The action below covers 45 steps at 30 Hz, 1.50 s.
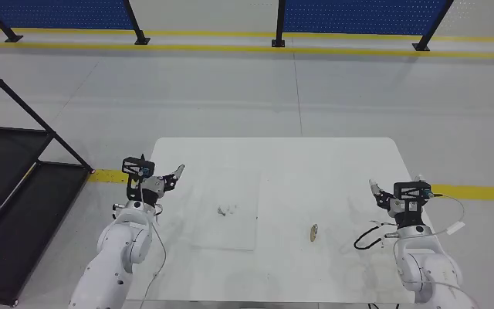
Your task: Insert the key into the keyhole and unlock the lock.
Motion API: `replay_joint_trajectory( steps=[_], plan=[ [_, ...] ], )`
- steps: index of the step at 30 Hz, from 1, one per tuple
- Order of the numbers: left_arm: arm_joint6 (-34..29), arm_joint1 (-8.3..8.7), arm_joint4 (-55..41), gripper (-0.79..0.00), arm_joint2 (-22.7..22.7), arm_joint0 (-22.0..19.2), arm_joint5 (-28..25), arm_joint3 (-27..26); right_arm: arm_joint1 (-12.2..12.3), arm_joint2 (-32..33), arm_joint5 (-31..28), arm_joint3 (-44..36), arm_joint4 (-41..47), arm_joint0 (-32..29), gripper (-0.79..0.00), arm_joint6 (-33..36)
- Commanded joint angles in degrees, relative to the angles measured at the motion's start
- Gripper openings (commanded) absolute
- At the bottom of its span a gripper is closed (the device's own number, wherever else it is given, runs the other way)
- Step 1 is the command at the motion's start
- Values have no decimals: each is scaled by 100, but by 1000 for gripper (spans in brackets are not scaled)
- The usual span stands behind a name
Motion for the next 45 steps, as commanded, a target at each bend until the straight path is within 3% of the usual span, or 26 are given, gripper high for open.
replay_joint_trajectory(
  steps=[1, 6, 11, 16, 22, 27, 37, 44, 45],
  plan=[
    [-265, 3, -505, 0, -144, -53, -158, -225, 0, 0, 0, 0, 0, 0, 0, 0],
    [-1553, 26, -1065, 0, -292, 6, -463, -946, 0, 0, 0, 0, 0, 0, 0, 0],
    [-3670, 71, -1969, 0, -266, -227, -754, -1395, 0, 0, 0, 0, 0, 0, 0, 0],
    [-6614, 144, -2490, 0, 131, -865, -590, -1261, 0, 0, 0, 0, 0, 0, 0, 0],
    [-8057, 147, -3111, 0, 602, -1764, 44, -763, 0, 0, 0, 0, 0, 0, 0, 0],
    [-8424, 141, -3255, 0, 965, -2077, 375, -405, 0, 0, 0, 0, 0, 0, 0, 0],
    [-7856, 84, -3293, 0, 1590, -2338, 841, 269, 0, 0, 0, 0, 0, 0, 0, 0],
    [-7650, 87, -3018, 0, 1773, -2331, 1286, 381, 0, 0, 0, 0, 0, 0, 0, 0],
    [-7610, 90, -2951, -46, 1783, -2322, 1365, 361, 0, 0, 0, 0, 0, 0, 0, 0]
  ],
)
